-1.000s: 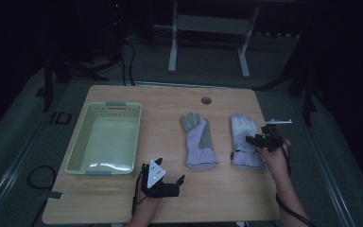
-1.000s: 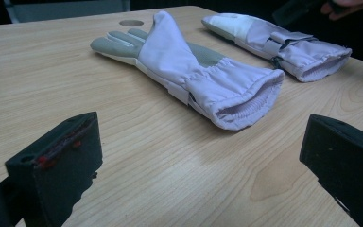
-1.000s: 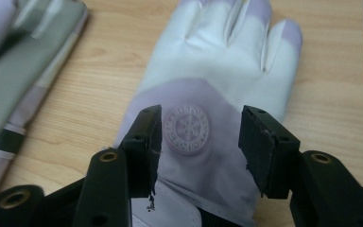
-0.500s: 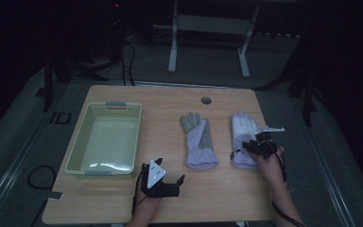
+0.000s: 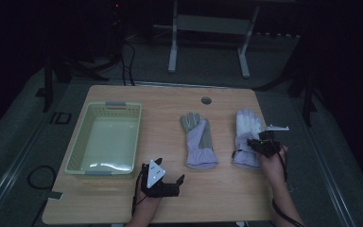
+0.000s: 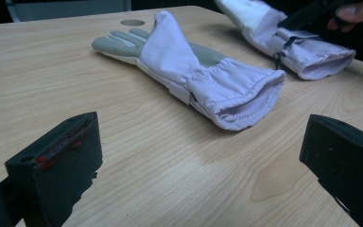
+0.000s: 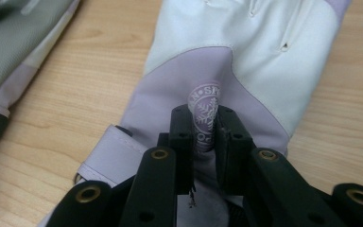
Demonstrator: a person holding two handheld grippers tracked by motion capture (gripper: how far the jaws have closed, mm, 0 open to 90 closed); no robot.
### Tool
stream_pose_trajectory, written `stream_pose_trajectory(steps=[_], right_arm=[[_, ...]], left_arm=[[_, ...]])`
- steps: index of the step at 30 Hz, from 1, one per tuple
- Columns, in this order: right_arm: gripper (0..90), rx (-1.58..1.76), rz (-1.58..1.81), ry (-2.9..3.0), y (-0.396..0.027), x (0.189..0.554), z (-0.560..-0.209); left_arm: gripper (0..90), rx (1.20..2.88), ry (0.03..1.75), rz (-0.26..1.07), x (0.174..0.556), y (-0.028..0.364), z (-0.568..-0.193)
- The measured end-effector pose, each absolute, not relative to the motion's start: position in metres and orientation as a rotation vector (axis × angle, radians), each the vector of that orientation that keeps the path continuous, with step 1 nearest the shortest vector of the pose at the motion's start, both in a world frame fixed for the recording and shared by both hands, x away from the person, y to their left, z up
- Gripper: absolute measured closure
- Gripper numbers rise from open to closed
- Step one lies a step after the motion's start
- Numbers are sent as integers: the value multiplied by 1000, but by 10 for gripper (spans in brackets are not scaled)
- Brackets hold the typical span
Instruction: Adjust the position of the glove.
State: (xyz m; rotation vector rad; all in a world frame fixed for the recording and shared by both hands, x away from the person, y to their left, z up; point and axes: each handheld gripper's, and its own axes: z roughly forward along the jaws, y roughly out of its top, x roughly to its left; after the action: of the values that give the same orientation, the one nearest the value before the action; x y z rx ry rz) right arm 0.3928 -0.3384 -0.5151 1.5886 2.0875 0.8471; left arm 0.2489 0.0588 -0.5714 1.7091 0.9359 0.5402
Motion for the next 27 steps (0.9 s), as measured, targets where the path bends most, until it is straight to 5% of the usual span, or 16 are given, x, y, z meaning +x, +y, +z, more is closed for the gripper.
stream_pose_trajectory(steps=[11, 27], right_arm=[[796, 1533, 910, 2024, -336, 387, -453], [795, 1363, 1005, 2037, -278, 382, -376]], left_arm=[[2, 1709, 938, 543, 249, 59, -571], [2, 1708, 936, 538, 249, 59, -571]])
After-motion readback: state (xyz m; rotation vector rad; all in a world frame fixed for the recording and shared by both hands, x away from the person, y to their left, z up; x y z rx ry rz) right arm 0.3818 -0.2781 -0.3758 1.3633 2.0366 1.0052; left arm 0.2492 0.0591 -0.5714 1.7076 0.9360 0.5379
